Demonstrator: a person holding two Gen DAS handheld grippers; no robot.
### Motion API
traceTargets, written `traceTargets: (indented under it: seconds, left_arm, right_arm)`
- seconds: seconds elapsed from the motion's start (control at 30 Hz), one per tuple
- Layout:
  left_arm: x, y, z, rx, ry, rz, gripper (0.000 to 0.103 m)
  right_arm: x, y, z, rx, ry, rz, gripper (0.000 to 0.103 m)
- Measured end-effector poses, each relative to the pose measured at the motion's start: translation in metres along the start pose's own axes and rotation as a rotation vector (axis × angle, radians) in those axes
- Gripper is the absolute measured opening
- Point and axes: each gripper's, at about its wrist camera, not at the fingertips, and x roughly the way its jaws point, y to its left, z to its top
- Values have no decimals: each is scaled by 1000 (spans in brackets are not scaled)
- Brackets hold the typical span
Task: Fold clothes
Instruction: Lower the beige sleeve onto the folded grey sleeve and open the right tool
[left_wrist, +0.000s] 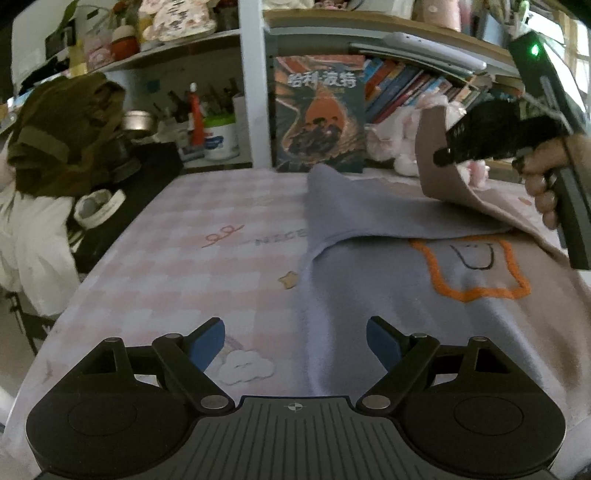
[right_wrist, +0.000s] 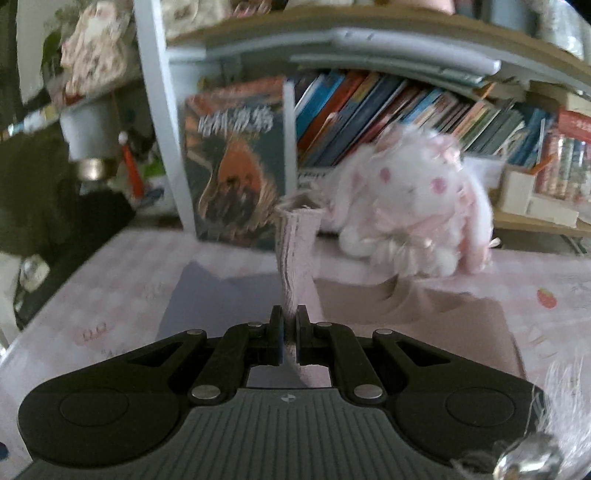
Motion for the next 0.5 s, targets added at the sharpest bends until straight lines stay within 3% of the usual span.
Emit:
traceTargets:
  seconds: [0.1, 0.17, 0.2, 0.23, 0.27, 0.33, 0.5]
  left_arm:
    - [-1, 5, -1, -14, 5, 8, 86]
    - [-1, 7, -2, -16, 5, 12, 86]
    - [-1, 7, -2, -16, 5, 12, 86]
    - [-1, 7, -2, -16, 4, 12, 87]
    - [-1, 7, -2, -16, 4, 10, 86]
    - [0, 7, -1, -18, 2, 5, 87]
    - [4, 9, 1, -29, 2, -13, 87]
  right_arm:
    - [12, 7, -8, -26, 40, 1, 6]
    - [15, 9, -11, -37, 61, 34, 14]
    - [15, 10, -12, -39, 69, 59, 22]
    - [15, 11, -14, -41, 76, 84, 39]
    - [15, 12, -15, -43, 85, 109, 49]
    - [10, 13, -16, -48, 122, 159, 52]
    - [-21, 10, -36, -81, 154, 155, 59]
